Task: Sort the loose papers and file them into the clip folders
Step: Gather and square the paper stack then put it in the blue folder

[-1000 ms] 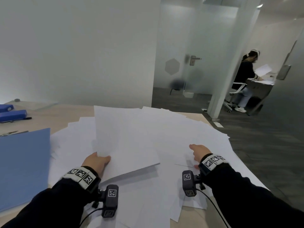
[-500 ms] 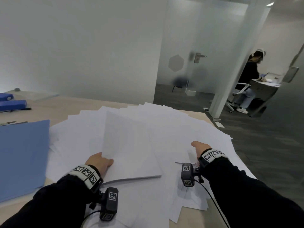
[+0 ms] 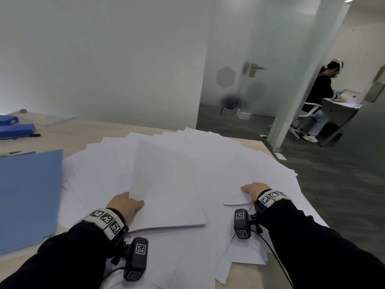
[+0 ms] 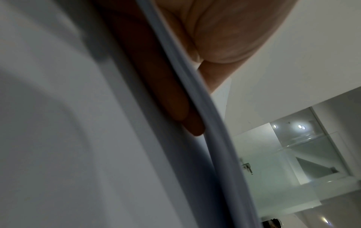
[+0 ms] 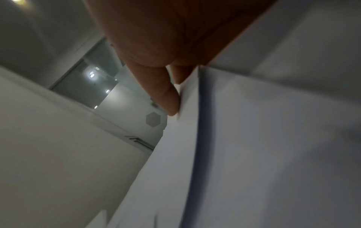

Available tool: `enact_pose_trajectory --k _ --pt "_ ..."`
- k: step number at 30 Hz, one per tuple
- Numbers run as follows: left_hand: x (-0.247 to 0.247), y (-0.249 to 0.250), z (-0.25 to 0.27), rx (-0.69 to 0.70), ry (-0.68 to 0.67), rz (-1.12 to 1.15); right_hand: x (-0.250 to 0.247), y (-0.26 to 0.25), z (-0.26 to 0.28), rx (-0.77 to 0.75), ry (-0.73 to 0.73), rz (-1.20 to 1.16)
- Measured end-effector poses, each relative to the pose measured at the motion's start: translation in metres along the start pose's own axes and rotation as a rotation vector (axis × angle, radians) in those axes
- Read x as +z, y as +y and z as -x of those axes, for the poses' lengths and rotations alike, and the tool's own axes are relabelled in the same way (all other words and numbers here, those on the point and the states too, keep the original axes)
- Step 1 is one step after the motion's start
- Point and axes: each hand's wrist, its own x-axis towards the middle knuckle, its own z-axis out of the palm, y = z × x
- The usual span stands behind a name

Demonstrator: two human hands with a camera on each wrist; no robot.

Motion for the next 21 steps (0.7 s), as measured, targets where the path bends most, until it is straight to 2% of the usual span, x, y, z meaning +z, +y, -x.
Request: enact_pose_trajectory --k 5,10,15,19,21 --pt "0.001 -0.001 0.001 0.005 0.006 0.021 0.003 0.001 -0.006 -0.164 0.08 0.092" --pt "0.002 -0.004 -0.002 -0.009 0.015 0.064 -0.003 -0.006 0.003 -0.236 0.221 0.188" --pt "0.002 -0.004 -0.002 -0.002 0.004 0.055 -0.003 -0.011 0.006 -0.296 0.234 0.111" --pt "0.002 -0.004 -0.002 -0.015 0.001 0.063 -0.002 -0.009 0.006 -0.289 0.242 0.038" --pt "0.002 -0.005 -0.004 -0.027 0.011 0.092 0.001 -0.007 0.007 -0.272 0.168 -0.08"
